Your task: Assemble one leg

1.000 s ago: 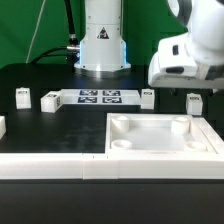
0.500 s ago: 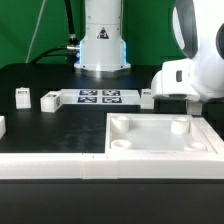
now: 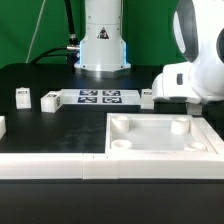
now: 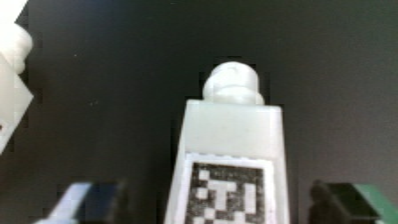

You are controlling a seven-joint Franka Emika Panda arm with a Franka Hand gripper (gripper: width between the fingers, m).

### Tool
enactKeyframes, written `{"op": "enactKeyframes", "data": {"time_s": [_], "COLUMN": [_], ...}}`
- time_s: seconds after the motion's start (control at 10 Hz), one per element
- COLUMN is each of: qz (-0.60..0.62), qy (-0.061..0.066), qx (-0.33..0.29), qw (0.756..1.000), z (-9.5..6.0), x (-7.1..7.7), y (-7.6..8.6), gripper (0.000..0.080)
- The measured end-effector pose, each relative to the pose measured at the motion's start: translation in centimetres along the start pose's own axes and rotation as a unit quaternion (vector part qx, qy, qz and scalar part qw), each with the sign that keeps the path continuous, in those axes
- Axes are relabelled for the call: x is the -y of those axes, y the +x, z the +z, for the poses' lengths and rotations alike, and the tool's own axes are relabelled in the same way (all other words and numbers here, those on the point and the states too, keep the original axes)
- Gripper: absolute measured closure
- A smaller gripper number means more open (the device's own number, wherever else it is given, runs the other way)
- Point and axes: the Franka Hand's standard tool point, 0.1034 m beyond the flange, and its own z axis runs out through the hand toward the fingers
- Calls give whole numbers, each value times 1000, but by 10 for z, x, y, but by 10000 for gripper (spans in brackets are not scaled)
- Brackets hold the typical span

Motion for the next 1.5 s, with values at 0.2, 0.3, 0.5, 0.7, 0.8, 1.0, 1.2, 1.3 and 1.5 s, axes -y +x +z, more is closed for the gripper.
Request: {"op": "enactKeyframes", "data": {"time_s": [0.2, 0.3, 0.5, 0.7, 0.8, 1.0, 1.2, 1.3, 1.5], "qz": [0, 0, 0, 0, -3, -11, -7, -1, -1], "qy": [0, 0, 0, 0, 0, 7, 12, 13, 12], "qx": [0, 0, 0, 0, 2, 6, 1, -9, -5], "qw": [1000, 1000, 1000, 1000, 1000, 1000, 1000, 1000, 1000], "z": [0, 0, 0, 0, -3, -36, -57, -62, -58], "x": [0, 0, 0, 0, -2, -17, -26, -28, -28], "y": [0, 0, 0, 0, -2, -23, -40, -47, -47], "gripper": [511, 510, 510, 510, 510, 509, 509, 509, 509]}}
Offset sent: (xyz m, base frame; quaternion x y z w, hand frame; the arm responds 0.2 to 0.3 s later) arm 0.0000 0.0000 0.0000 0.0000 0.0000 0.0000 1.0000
